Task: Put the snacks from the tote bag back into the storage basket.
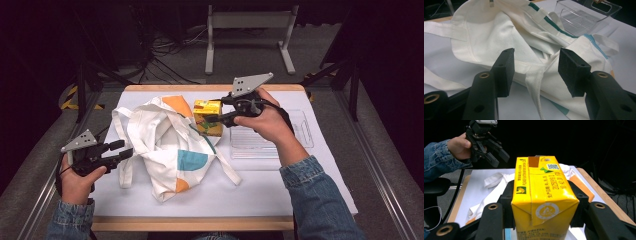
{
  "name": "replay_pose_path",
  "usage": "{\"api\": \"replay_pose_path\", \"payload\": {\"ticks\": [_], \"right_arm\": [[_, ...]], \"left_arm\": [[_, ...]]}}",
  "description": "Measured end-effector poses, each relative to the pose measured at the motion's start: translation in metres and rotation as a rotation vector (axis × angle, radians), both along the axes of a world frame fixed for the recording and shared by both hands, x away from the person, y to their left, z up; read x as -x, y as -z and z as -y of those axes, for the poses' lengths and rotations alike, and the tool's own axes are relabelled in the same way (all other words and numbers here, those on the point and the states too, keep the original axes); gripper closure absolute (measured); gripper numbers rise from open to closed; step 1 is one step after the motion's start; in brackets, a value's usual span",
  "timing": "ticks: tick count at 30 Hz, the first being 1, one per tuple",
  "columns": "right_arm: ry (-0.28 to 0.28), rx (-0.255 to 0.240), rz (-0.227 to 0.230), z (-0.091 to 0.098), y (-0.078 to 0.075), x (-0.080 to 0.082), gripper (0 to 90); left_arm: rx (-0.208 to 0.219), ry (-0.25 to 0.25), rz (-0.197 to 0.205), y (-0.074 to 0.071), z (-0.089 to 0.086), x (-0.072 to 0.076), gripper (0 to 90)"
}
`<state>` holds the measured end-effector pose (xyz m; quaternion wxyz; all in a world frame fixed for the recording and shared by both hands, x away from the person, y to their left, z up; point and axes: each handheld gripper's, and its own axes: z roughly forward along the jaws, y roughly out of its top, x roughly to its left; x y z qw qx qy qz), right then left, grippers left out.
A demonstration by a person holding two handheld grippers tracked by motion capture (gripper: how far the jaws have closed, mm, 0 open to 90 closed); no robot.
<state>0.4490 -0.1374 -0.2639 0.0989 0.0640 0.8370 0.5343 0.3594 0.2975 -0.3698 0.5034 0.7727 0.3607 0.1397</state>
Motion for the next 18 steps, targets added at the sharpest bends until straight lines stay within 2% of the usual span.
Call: {"api": "replay_pose_path", "payload": {"ticks": [18], "right_arm": [[0.083, 0.011, 0.014, 0.045, -0.007, -0.001, 51.7]], "left_arm": [[-0.002, 0.001, -0.005, 0.001, 0.001, 0.000, 47.9]]}}
